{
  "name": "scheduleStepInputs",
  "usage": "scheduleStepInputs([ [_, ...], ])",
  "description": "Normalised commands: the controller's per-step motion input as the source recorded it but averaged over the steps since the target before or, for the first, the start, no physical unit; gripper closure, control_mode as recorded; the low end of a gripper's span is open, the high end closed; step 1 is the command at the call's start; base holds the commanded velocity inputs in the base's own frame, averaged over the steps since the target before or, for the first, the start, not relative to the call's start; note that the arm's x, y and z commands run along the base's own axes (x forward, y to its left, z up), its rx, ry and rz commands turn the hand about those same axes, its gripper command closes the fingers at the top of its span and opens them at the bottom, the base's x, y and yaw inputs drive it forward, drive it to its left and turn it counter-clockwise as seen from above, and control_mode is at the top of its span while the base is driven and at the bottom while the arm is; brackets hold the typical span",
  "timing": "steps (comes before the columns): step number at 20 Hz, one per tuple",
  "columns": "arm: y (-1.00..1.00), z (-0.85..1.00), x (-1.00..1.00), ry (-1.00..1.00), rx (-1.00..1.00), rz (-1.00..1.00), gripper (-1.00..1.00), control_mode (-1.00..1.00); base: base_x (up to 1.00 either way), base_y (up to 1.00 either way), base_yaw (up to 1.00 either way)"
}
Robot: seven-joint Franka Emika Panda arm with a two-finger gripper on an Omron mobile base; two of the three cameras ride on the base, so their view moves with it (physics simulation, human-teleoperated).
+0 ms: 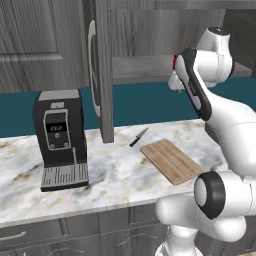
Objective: Pick the bread, place it on the cutting board, pick the jam, place it on the counter, and close the cabinet.
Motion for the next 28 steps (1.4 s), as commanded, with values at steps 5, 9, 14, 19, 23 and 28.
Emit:
scheduleStepInputs([
  [5,-0.09,0.34,0.39,-0.09,0.0,0.0,-1.0,-1.0,0.0,0.0,0.0],
  [9,-0.09,0.35,0.46,-0.09,0.0,0.0,-1.0,-1.0,0.0,0.0,0.0],
  [14,-0.12,0.29,0.51,-0.08,0.0,0.0,-1.0,-1.0,0.0,0.0,0.0],
  [19,-0.17,0.24,0.58,-0.05,0.0,0.0,-1.0,-1.0,0.0,0.0,0.0],
  [23,-0.18,0.14,0.63,-0.03,0.0,0.0,-1.0,-1.0,0.0,0.0,0.0],
  [28,-0.15,0.03,0.62,0.0,0.0,0.0,-1.0,-1.0,0.0,0.0,0.0],
])
